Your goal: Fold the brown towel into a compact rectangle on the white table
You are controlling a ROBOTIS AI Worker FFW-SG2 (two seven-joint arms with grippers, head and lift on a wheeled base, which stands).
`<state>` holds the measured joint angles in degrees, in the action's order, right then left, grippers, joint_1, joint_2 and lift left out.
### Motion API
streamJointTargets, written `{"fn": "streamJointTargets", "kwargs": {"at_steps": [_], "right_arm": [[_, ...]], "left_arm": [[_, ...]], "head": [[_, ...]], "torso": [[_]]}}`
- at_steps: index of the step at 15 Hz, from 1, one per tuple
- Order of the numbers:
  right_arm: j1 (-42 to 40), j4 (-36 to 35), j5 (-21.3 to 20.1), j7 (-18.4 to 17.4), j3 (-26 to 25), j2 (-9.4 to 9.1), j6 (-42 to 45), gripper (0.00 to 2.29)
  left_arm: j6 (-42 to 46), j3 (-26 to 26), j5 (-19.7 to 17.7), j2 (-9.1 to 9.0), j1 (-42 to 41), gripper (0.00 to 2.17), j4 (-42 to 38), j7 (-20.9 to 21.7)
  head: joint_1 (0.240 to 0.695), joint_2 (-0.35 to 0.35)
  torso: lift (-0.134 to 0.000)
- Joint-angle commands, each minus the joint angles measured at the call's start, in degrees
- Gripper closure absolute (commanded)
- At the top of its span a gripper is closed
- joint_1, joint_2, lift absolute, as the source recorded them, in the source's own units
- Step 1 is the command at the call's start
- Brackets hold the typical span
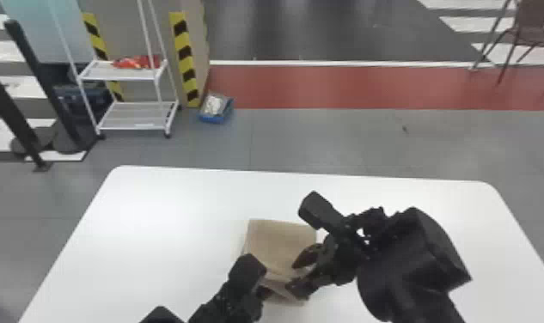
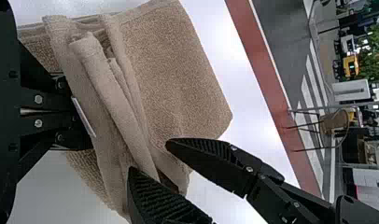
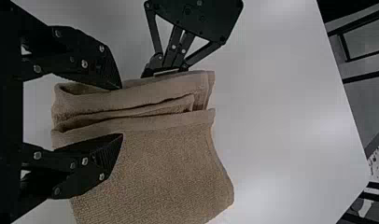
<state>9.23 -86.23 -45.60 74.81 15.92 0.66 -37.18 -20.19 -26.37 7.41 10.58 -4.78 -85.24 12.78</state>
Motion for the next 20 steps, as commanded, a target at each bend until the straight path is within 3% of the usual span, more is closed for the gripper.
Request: {"fn": "streamJointTargets", "kwargs": {"at_steps": [1,5,8,13,16,20], "right_arm": [[-0.9,-2.1,3.2,-0.2,-2.3,-0.05,-0.1,0.05],[-1.8,-4.6,4.4,-0.8,-5.1,-0.13,-0.1,0.05],[-4.0,-5.9,11.9,-6.1,-11.1,-0.22,0.1,0.13],[-6.7,-7.8,15.5,-8.0,-15.4,-0.22,3.1,0.13],[-9.5,-12.1,20.5,-8.3,-20.1,-0.22,4.5,0.13],[-10.3,-15.7,26.4,-9.2,-27.3,-0.31,5.7,0.13]], "left_arm": [[-0.2,0.0,-0.2,0.50,-0.1,1.74,-0.6,0.1],[-1.7,1.1,-0.2,0.58,-0.5,1.74,-1.9,0.4],[-4.7,3.0,0.2,1.29,-3.6,1.74,-7.1,1.0],[-8.1,4.9,1.6,2.96,-6.6,1.74,-13.5,1.2],[-5.8,11.9,1.9,4.01,-9.8,1.74,-16.7,1.2],[-3.1,21.6,-3.6,4.01,-9.8,1.73,-21.0,2.3]], "head": [[0.695,-0.004],[0.695,0.000],[0.695,-0.012],[0.695,-0.021],[0.695,-0.009],[0.695,0.032]], "torso": [[0.000],[0.000],[0.000],[0.000],[0.000],[0.000]]}}
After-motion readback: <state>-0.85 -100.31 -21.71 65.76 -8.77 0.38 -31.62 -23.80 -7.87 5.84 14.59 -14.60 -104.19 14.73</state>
